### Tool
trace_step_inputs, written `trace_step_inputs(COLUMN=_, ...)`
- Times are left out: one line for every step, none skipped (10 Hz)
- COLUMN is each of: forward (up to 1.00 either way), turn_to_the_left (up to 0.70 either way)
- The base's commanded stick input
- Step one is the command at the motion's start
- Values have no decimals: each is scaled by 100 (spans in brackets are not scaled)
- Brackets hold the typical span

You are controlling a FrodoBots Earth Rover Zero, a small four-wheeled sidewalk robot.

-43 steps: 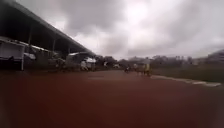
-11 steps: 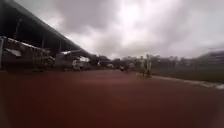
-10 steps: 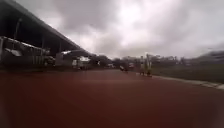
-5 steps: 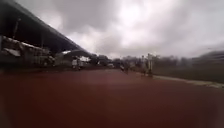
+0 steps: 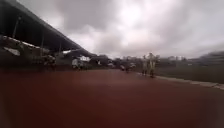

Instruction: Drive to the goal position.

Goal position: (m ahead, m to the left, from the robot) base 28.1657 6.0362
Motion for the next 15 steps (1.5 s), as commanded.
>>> trace_step_inputs(forward=50, turn_to_the_left=2)
trace_step_inputs(forward=50, turn_to_the_left=2)
trace_step_inputs(forward=50, turn_to_the_left=2)
trace_step_inputs(forward=50, turn_to_the_left=2)
trace_step_inputs(forward=50, turn_to_the_left=2)
trace_step_inputs(forward=50, turn_to_the_left=2)
trace_step_inputs(forward=50, turn_to_the_left=2)
trace_step_inputs(forward=50, turn_to_the_left=2)
trace_step_inputs(forward=50, turn_to_the_left=2)
trace_step_inputs(forward=50, turn_to_the_left=2)
trace_step_inputs(forward=50, turn_to_the_left=2)
trace_step_inputs(forward=50, turn_to_the_left=2)
trace_step_inputs(forward=50, turn_to_the_left=2)
trace_step_inputs(forward=50, turn_to_the_left=2)
trace_step_inputs(forward=50, turn_to_the_left=2)
